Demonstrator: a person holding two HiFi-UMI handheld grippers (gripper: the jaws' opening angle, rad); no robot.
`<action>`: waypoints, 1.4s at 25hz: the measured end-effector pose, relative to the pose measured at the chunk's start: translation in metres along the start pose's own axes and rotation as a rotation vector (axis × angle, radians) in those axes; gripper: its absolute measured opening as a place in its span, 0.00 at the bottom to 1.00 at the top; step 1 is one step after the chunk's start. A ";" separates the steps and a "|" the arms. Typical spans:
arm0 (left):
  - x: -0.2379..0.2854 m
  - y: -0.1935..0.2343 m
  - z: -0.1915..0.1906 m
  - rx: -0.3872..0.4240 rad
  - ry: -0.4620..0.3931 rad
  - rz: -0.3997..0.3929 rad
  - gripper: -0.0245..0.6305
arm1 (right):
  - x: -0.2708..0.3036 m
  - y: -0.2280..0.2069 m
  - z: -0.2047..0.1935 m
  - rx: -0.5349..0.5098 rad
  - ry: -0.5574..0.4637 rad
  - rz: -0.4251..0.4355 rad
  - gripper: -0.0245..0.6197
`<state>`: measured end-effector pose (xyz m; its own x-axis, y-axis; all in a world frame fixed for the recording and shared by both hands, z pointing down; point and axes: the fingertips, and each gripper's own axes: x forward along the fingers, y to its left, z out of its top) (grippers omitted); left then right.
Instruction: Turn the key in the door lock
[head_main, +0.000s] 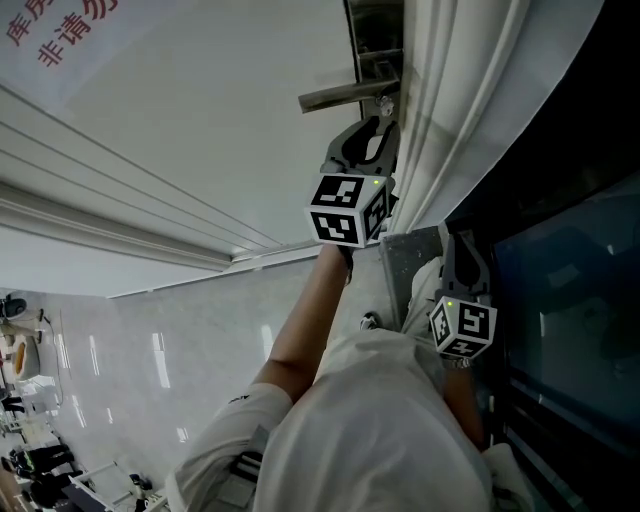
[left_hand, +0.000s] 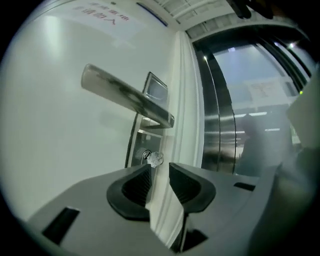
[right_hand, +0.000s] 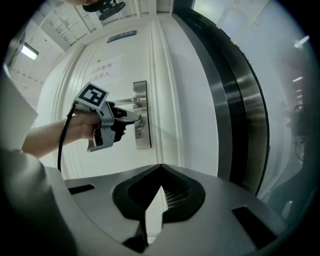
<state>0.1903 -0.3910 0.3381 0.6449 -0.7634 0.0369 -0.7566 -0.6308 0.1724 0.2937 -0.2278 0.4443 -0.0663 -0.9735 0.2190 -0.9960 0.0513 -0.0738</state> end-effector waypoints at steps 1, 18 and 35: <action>0.000 0.001 0.000 -0.051 -0.010 -0.017 0.19 | 0.000 0.001 -0.001 -0.002 0.003 0.002 0.03; 0.014 0.017 0.005 -1.305 -0.295 -0.387 0.20 | 0.013 -0.001 -0.006 -0.028 0.036 -0.012 0.03; 0.027 0.028 0.008 -1.434 -0.323 -0.444 0.19 | 0.025 -0.007 -0.008 -0.034 0.051 -0.019 0.03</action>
<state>0.1855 -0.4299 0.3360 0.5894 -0.6718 -0.4486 0.3445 -0.2932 0.8918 0.2988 -0.2505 0.4575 -0.0496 -0.9617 0.2697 -0.9985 0.0412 -0.0364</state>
